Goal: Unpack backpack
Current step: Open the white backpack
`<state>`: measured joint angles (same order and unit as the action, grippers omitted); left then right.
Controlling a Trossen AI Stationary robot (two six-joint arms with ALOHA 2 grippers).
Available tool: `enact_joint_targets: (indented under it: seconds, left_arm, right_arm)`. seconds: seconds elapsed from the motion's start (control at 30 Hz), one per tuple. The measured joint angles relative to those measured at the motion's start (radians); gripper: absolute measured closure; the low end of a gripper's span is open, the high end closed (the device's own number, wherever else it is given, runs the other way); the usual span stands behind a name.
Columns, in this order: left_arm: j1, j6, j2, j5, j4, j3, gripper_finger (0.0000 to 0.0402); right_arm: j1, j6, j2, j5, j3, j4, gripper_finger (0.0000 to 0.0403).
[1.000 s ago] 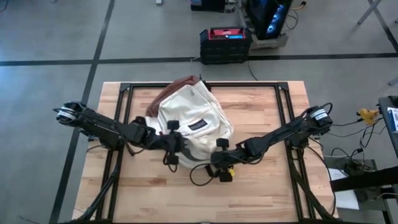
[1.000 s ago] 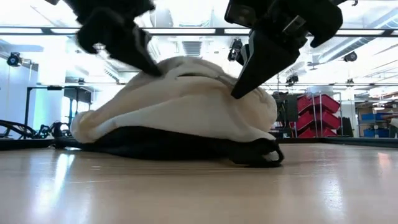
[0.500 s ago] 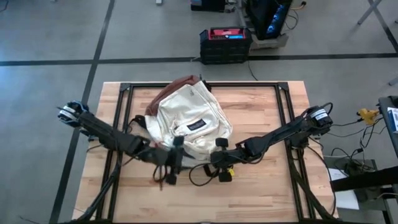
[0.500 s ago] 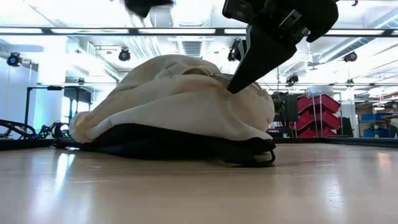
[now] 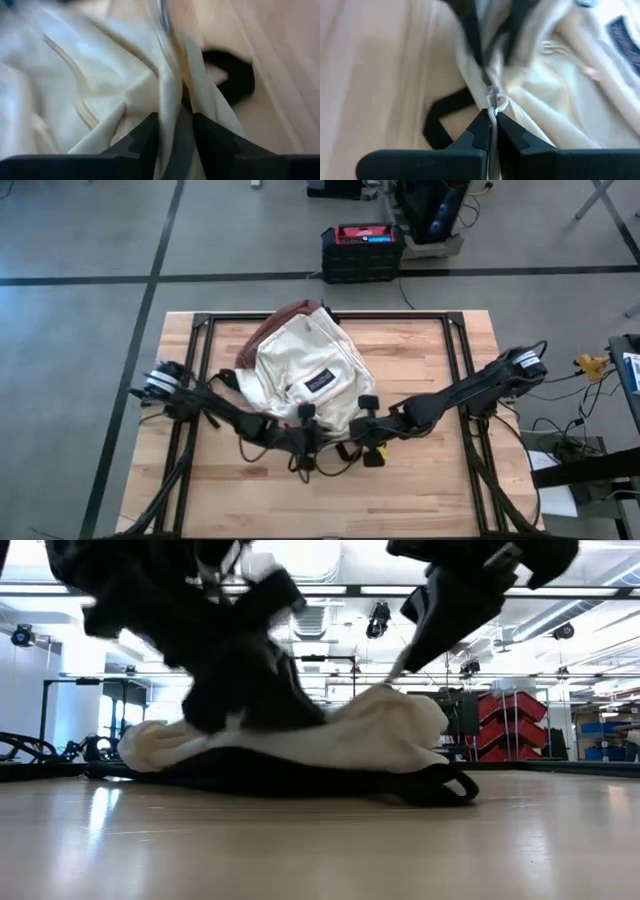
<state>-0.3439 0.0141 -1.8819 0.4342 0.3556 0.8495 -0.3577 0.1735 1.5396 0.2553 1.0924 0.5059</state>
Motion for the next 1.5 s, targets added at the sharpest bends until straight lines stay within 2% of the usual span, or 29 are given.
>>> enact_joint_targets:
  seconds: [0.17, 0.33, 0.43, 0.6, 0.73, 0.8, 0.87, 0.97, 1.1, 1.43, 1.47, 1.5]
  left_arm:
    - [-0.015, 0.115, -0.056, -0.023, -0.061, 0.003, 0.0301]
    - [-0.050, 0.174, -0.021, -0.010, -0.209, 0.003, 0.0307]
    - [-0.076, 0.198, 0.051, 0.029, -0.382, 0.001, 0.0311]
    - [-0.111, 0.227, 0.233, 0.169, -0.712, -0.014, 0.0316]
    - [-0.107, 0.199, 0.391, 0.283, -0.783, -0.016, 0.0315]
    - [-0.108, 0.148, 0.454, 0.314, -0.737, -0.016, 0.0315]
    - [-0.107, 0.077, 0.499, 0.320, -0.608, -0.017, 0.0317]
    - [-0.105, -0.065, 0.518, 0.201, -0.374, -0.026, 0.0317]
    - [-0.107, -0.181, 0.482, 0.064, -0.177, -0.028, 0.0315]
    - [-0.096, -0.216, 0.445, 0.051, -0.132, -0.028, 0.0316]
    - [-0.050, -0.203, 0.322, -0.050, 0.126, -0.037, 0.0311]
    - [-0.039, -0.188, 0.180, -0.053, 0.313, 0.008, 0.0307]
  right_arm:
    - [0.042, -0.015, -0.039, 0.028, -0.002, 0.177, 0.0403]
    - [0.100, -0.004, -0.029, 0.075, -0.035, 0.250, 0.0402]
    - [0.123, 0.035, -0.019, 0.086, -0.072, 0.266, 0.0402]
    - [0.109, 0.120, -0.019, 0.059, -0.116, 0.201, 0.0402]
    - [0.045, 0.093, -0.019, -0.024, -0.136, -0.012, 0.0402]
    - [0.017, 0.056, -0.018, -0.052, -0.145, -0.149, 0.0402]
    - [-0.003, 0.019, -0.013, -0.064, -0.148, -0.240, 0.0402]
    - [-0.019, -0.014, 0.000, -0.080, -0.147, -0.309, 0.0402]
    - [-0.020, -0.022, 0.028, -0.086, -0.139, -0.320, 0.0403]
    - [-0.019, -0.032, 0.041, -0.083, -0.139, -0.328, 0.0403]
    - [-0.018, -0.046, 0.051, -0.077, -0.107, -0.227, 0.0403]
    - [-0.017, -0.061, 0.050, -0.075, -0.107, -0.189, 0.0403]
